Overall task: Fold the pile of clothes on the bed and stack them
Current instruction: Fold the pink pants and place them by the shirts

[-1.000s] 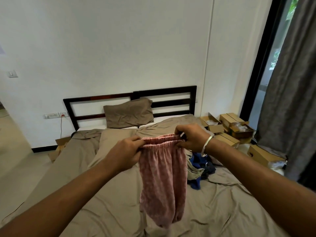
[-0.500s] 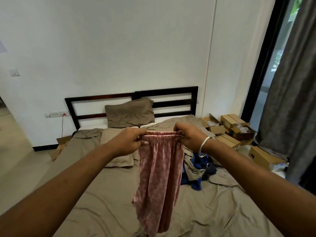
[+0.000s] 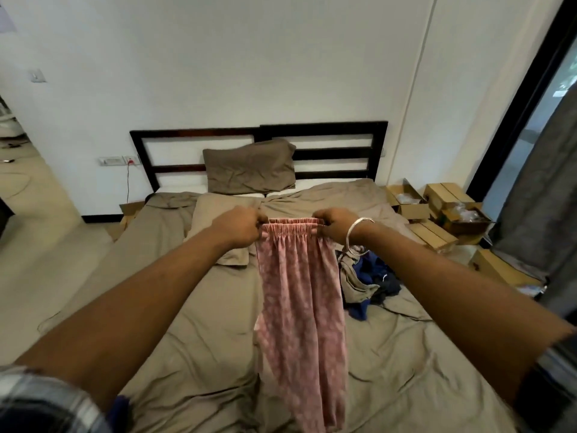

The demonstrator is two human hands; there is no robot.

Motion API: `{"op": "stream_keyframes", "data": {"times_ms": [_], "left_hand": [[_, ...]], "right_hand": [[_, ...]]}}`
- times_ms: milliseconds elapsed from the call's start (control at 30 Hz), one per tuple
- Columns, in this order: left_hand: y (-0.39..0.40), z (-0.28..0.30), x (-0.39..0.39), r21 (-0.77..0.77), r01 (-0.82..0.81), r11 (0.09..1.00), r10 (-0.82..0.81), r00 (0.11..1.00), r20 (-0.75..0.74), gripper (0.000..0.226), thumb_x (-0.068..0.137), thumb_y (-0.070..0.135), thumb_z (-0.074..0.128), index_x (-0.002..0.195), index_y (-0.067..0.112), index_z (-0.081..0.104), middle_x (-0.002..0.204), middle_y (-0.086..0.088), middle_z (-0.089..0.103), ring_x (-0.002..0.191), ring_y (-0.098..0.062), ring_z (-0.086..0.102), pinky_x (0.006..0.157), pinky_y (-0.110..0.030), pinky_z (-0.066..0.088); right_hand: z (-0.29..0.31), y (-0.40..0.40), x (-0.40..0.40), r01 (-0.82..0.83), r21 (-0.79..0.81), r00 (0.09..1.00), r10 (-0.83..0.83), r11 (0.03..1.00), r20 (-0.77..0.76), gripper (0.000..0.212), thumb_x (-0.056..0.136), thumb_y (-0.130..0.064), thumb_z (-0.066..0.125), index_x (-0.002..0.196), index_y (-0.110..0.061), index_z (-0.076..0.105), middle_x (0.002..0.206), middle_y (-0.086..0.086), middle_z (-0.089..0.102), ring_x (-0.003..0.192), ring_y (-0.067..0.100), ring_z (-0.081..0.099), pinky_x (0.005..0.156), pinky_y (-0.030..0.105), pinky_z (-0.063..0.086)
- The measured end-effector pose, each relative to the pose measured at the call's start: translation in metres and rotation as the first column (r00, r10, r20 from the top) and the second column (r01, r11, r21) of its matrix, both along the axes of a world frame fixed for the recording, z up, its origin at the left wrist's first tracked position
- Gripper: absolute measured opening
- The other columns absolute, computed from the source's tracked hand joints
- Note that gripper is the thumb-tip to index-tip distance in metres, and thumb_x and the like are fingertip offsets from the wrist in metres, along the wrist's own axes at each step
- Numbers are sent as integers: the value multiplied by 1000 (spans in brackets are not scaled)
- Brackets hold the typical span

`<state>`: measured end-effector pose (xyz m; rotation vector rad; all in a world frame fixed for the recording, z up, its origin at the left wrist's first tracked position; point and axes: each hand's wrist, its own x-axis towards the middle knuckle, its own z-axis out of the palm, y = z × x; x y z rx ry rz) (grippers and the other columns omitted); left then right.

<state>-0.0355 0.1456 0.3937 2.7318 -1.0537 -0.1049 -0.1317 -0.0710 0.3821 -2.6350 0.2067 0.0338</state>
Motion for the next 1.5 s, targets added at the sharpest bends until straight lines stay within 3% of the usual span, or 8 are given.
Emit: {"op": "stream_keyframes", "data": {"times_ms": [233,400,533,667,900,1033,1267,1500], "left_hand": [[-20,-28,2,-462,-65,884,146,979,141,27,90,11,58,109,22,74,99,-7,73,89,-27,66,77,-36,53],[-1,-55,-14,-511,76,856,56,970,238,28,86,11,50,109,13,66,97,-12,68,88,-29,61,74,-37,49],[22,-122,-49,-299,151,942,-153,988,15,24,85,25,52,100,8,61,96,-15,65,86,-33,61,72,-34,44],[49,-227,-99,-32,184,982,-183,910,-372,32,92,35,53,107,8,60,106,-16,65,95,-32,62,80,-34,46],[80,-394,-206,71,166,984,-44,604,-796,36,89,26,56,120,12,63,118,-11,66,107,-26,60,86,-28,42],[88,-456,-241,72,-113,991,109,368,-923,27,92,1,61,112,19,64,98,19,68,87,10,61,77,-7,40],[38,-535,-200,-107,-395,912,121,511,-851,36,92,6,64,107,38,57,86,18,62,72,7,55,64,-5,40],[-59,-577,-55,-357,-599,717,184,657,-731,54,97,21,59,146,22,38,134,-1,57,120,-19,56,104,-34,44]], "right_hand": [[-19,-8,18,120,154,918,-169,981,360,22,88,-1,54,106,-8,66,92,14,68,83,21,58,65,22,32],[-38,-5,-14,-7,188,905,-73,982,418,21,85,-8,54,105,-11,62,87,5,66,82,24,61,70,29,46],[-121,-3,-61,-107,66,978,94,992,185,25,87,-31,52,106,-16,56,93,13,68,84,37,64,69,47,52],[-227,19,-125,-128,108,979,143,986,-144,37,89,-40,52,115,-13,58,99,16,70,90,39,64,71,38,47],[-395,66,-232,25,357,794,199,934,-574,26,94,-29,62,115,-14,58,103,13,70,99,32,64,73,32,42],[-455,70,-261,227,461,767,134,858,-627,18,90,-20,68,107,-14,66,95,5,73,89,12,65,83,31,51],[-541,33,-206,371,424,873,-155,826,-462,15,87,-19,72,99,-21,64,81,-3,70,72,1,63,70,22,49],[-569,-33,-31,456,440,890,-389,774,-238,25,90,-28,68,113,-19,63,92,-5,64,82,13,58,66,17,35]]}}
